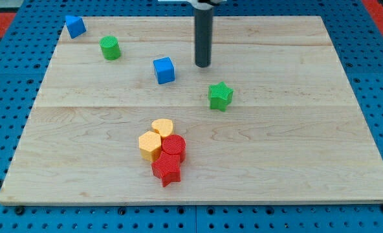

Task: Move the red circle diagonally to the yellow heart

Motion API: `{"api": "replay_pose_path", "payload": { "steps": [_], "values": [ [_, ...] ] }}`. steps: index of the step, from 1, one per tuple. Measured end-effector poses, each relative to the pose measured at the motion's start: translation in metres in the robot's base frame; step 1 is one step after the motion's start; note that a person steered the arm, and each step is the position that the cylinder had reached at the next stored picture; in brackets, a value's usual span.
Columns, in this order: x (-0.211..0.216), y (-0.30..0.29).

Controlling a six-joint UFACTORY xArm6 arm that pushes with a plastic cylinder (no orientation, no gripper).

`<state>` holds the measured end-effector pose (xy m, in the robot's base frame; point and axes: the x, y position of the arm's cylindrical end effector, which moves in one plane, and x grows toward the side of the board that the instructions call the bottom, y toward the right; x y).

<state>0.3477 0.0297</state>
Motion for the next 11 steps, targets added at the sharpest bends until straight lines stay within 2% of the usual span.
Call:
{"api": "replay_pose_path", "payload": {
  "steps": [2, 4, 5, 6, 8, 9, 10, 11],
  "values": [
    [0.011, -0.009],
    [0.085, -0.150],
    [0.134, -0.131],
    [0.159, -0.076],
    [0.154, 0.056],
    [0.154, 0.040],
    [0.132, -0.088],
    [0.153, -0.171]
  ]
}}
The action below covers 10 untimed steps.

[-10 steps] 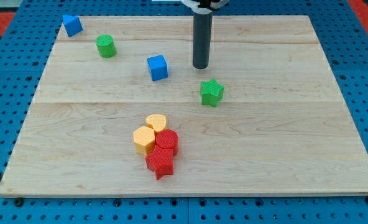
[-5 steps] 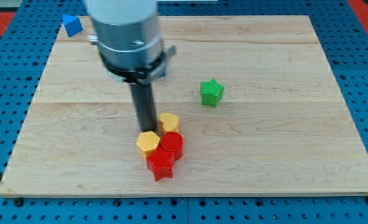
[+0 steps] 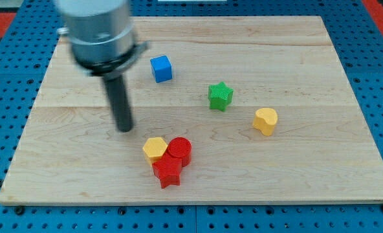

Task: Move the red circle diagonally to the yellow heart

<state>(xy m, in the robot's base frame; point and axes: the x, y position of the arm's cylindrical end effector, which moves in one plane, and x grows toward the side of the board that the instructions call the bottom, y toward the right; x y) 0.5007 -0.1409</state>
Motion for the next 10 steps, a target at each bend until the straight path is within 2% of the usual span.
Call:
{"api": "replay_pose_path", "payload": {
  "steps": [1, 3, 4, 5, 6, 7, 9, 10],
  "values": [
    [0.045, 0.016],
    [0.058, 0.209],
    [0.058, 0.214],
    [0.048, 0.153],
    [0.017, 0.181],
    [0.012, 0.214],
    [0.044, 0.276],
    [0.044, 0.319]
  ]
}}
